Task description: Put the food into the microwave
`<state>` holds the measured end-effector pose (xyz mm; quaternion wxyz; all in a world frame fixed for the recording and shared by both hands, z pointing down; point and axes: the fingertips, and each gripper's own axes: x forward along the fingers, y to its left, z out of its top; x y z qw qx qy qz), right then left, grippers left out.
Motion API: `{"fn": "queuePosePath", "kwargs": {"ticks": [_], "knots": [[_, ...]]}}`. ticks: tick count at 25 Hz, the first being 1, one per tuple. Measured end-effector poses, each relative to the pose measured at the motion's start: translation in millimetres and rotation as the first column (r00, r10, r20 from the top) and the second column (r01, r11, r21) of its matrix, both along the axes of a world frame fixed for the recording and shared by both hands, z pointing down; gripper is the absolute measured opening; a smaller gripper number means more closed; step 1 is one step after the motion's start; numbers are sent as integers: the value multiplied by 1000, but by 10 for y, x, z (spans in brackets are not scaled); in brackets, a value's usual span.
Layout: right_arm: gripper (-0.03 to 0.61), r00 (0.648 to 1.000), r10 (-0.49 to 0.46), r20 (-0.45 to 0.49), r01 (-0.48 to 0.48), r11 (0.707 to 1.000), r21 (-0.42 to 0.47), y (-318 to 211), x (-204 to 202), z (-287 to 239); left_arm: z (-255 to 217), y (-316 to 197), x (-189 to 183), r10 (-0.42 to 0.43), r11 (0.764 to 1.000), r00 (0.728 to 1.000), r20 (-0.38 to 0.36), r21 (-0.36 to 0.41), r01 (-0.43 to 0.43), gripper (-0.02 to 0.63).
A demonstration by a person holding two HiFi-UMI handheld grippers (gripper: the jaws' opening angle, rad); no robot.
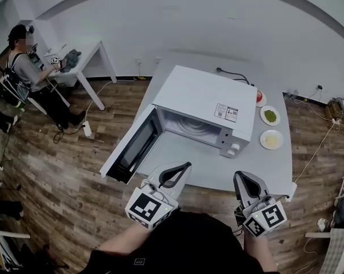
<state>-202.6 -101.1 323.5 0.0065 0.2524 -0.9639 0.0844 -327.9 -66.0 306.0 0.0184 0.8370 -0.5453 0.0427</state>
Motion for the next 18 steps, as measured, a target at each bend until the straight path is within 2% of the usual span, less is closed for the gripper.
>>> {"fn": "queuePosePath", "kwargs": {"ticks": [18], "knots": [[12,999,-34,-29,34,999,-5,-82,-351,64,80,-83,-275,-17,1000,1000,-1,-19,17,6]]}}
